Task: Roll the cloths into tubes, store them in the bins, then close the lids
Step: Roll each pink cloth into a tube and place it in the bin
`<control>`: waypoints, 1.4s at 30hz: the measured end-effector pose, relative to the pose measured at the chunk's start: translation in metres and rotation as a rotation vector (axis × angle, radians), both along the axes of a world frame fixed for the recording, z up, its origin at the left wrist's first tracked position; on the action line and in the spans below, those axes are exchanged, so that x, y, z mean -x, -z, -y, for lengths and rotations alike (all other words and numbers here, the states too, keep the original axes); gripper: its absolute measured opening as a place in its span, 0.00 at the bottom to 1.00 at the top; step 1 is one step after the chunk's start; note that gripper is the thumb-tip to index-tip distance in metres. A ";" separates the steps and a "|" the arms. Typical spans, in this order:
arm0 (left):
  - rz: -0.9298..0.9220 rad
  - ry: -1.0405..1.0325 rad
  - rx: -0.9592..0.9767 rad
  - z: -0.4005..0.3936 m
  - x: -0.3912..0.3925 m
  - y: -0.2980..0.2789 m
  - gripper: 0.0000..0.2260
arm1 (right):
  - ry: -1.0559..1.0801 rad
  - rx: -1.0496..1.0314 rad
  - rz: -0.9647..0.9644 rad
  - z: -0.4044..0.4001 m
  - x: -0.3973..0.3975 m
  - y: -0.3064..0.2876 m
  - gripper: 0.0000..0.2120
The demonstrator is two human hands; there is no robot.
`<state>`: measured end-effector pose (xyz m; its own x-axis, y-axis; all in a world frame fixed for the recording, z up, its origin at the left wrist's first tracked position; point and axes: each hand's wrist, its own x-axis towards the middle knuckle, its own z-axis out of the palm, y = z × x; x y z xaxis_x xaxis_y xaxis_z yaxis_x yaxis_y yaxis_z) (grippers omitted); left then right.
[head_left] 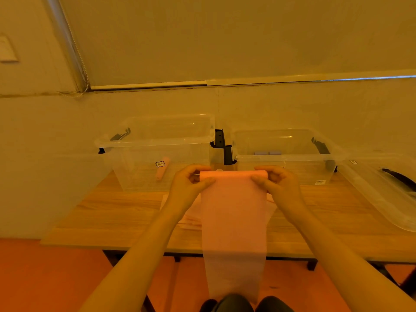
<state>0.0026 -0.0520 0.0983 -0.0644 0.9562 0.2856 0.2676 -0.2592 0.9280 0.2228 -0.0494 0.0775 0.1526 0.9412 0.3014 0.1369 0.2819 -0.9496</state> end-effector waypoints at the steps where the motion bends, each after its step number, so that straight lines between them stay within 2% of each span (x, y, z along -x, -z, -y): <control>1: -0.015 0.013 0.000 0.000 0.000 0.000 0.11 | 0.013 0.000 0.011 0.000 0.000 0.000 0.08; 4: -0.021 0.019 -0.007 0.000 0.002 0.001 0.10 | 0.023 -0.006 0.012 0.001 0.001 -0.001 0.04; 9: 0.002 -0.029 0.014 -0.003 0.005 0.004 0.06 | -0.026 -0.011 -0.016 0.003 0.002 -0.002 0.14; 16: -0.003 -0.013 0.011 -0.003 0.006 0.001 0.11 | -0.002 -0.012 -0.025 0.003 0.002 -0.002 0.10; 22: -0.009 -0.059 -0.010 0.000 0.003 0.000 0.07 | -0.010 -0.013 -0.038 0.004 0.005 -0.001 0.14; 30: -0.036 -0.039 -0.052 0.004 0.001 -0.003 0.11 | 0.037 -0.018 -0.003 0.005 0.004 0.001 0.09; 38: -0.008 -0.071 -0.008 0.000 0.000 0.003 0.04 | -0.027 0.000 -0.003 0.006 0.004 -0.002 0.11; 42: -0.024 -0.033 -0.031 0.003 0.000 0.000 0.08 | -0.023 0.003 -0.006 0.006 0.003 -0.001 0.08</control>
<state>0.0030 -0.0551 0.0980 -0.0887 0.9443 0.3168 0.2990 -0.2781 0.9128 0.2195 -0.0554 0.0784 0.1326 0.9453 0.2979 0.1246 0.2823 -0.9512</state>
